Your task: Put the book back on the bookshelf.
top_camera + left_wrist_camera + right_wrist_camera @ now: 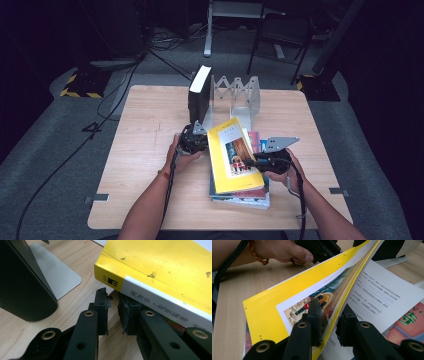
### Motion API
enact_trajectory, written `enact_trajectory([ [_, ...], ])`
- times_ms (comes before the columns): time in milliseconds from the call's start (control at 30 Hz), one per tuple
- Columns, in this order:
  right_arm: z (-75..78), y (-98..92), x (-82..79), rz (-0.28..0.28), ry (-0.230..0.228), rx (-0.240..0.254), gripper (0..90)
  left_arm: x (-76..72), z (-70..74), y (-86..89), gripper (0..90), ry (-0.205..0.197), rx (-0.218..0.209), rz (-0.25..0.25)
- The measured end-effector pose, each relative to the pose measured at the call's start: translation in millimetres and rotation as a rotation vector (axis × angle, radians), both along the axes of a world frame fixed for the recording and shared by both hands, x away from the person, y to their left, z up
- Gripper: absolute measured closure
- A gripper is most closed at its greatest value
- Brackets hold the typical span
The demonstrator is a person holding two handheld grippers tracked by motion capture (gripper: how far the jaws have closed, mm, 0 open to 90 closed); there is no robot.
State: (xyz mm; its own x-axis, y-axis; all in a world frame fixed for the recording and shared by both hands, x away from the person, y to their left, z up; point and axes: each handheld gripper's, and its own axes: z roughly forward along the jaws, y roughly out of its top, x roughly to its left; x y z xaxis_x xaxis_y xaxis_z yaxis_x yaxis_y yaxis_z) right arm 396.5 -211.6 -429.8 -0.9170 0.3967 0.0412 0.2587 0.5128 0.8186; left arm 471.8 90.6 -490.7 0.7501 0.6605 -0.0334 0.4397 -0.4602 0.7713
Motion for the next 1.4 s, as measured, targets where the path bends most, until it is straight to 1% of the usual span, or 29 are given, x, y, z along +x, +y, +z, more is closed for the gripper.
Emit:
enact_trajectory([
  [33,-1.7,-0.6,1.2,0.002,0.009,0.008,75.2,0.4,-0.9,3.4,75.7,0.008,-0.040,-0.008],
  [67,-1.7,-1.0,1.2,0.005,0.008,0.012,75.3,0.4,-0.8,4.1,75.9,0.010,-0.056,-0.012],
  [100,-1.7,-1.0,1.2,0.005,0.008,0.012,75.3,0.4,-0.8,4.1,78.0,0.010,-0.056,-0.012],
  [133,-1.2,-1.5,1.0,0.010,0.005,0.021,75.3,-0.9,0.1,4.4,78.0,-0.003,-0.073,-0.023],
  [167,-0.1,-2.3,0.4,0.012,-0.001,0.025,75.5,-2.9,3.4,5.4,82.0,-0.030,-0.086,-0.036],
  [200,2.9,-3.5,-2.3,0.012,-0.017,0.036,76.2,-3.6,8.8,7.2,85.9,-0.044,-0.138,-0.043],
  [233,4.8,-4.2,-3.6,0.015,-0.029,0.036,76.4,-3.6,8.8,7.2,85.9,-0.044,-0.138,-0.043],
  [267,6.6,-5.0,-4.5,0.014,-0.039,0.037,76.7,-3.5,19.0,8.8,85.9,-0.058,-0.151,-0.049],
  [300,7.9,-5.8,-5.0,0.013,-0.050,0.042,77.2,-3.7,24.5,8.8,85.9,-0.068,-0.150,-0.048],
  [333,7.9,-5.8,-5.0,0.013,-0.050,0.042,77.2,-3.7,24.5,8.8,86.4,-0.068,-0.150,-0.048],
  [367,8.9,-6.5,-5.1,0.008,-0.062,0.040,77.5,-3.3,31.6,8.5,86.4,-0.071,-0.153,-0.050],
  [400,9.7,-7.6,-4.5,0.004,-0.072,0.045,78.1,-2.7,36.4,8.5,86.8,-0.081,-0.141,-0.051],
  [433,10.9,-9.2,-3.3,-0.004,-0.081,0.054,78.9,-2.1,49.2,7.5,86.9,-0.097,-0.135,-0.053],
  [467,12.0,-9.8,-2.9,-0.007,-0.090,0.056,79.3,-1.1,55.8,7.4,86.9,-0.105,-0.134,-0.058],
  [500,12.0,-9.8,-2.9,-0.007,-0.090,0.056,79.3,-1.1,55.8,7.4,87.0,-0.105,-0.134,-0.058],
  [533,13.7,-10.5,-2.7,-0.011,-0.102,0.060,79.7,-0.1,65.9,6.3,87.0,-0.124,-0.124,-0.063],
  [600,18.4,-11.4,-3.0,-0.016,-0.131,0.066,80.6,0.7,77.7,3.9,88.2,-0.134,-0.126,-0.067],
  [667,23.5,-10.6,-3.5,-0.021,-0.179,0.043,81.1,1.0,93.8,1.2,88.9,-0.162,-0.114,-0.067],
  [733,27.9,-11.2,-3.3,-0.025,-0.205,0.046,81.7,-0.2,108.1,0.2,89.0,-0.189,-0.120,-0.085],
  [800,30.2,-12.8,-5.4,-0.033,-0.241,0.046,82.7,-6.1,118.0,-3.4,89.5,-0.220,-0.100,-0.096],
  [867,30.4,-15.8,-8.0,-0.035,-0.265,0.050,83.5,-12.3,123.5,-4.0,89.5,-0.237,-0.107,-0.113],
  [900,30.3,-17.1,-9.6,-0.033,-0.272,0.052,84.0,-12.3,123.5,-4.0,89.5,-0.237,-0.107,-0.113],
  [967,28.1,-18.1,-14.6,-0.039,-0.292,0.049,84.8,-24.5,129.9,-7.2,89.4,-0.254,-0.094,-0.138],
  [1000,26.2,-18.6,-17.3,-0.040,-0.300,0.055,85.3,-24.5,129.9,-7.2,89.3,-0.254,-0.094,-0.138],
  [1033,24.3,-19.0,-20.3,-0.044,-0.309,0.057,85.6,-33.1,133.6,-7.4,89.3,-0.274,-0.089,-0.157],
  [1100,22.8,-19.5,-23.2,-0.047,-0.314,0.065,85.8,-37.3,134.3,-7.4,89.1,-0.280,-0.094,-0.158],
  [1200,19.9,-21.0,-32.1,-0.037,-0.343,0.079,86.3,-47.4,133.5,-5.8,88.8,-0.282,-0.135,-0.160],
  [1267,18.7,-21.0,-39.0,-0.032,-0.368,0.067,86.5,-53.5,132.1,-4.2,85.6,-0.286,-0.156,-0.161],
  [1400,16.4,-23.1,-44.8,-0.032,-0.371,0.070,86.7,-63.2,125.4,-4.4,83.3,-0.288,-0.178,-0.166],
])
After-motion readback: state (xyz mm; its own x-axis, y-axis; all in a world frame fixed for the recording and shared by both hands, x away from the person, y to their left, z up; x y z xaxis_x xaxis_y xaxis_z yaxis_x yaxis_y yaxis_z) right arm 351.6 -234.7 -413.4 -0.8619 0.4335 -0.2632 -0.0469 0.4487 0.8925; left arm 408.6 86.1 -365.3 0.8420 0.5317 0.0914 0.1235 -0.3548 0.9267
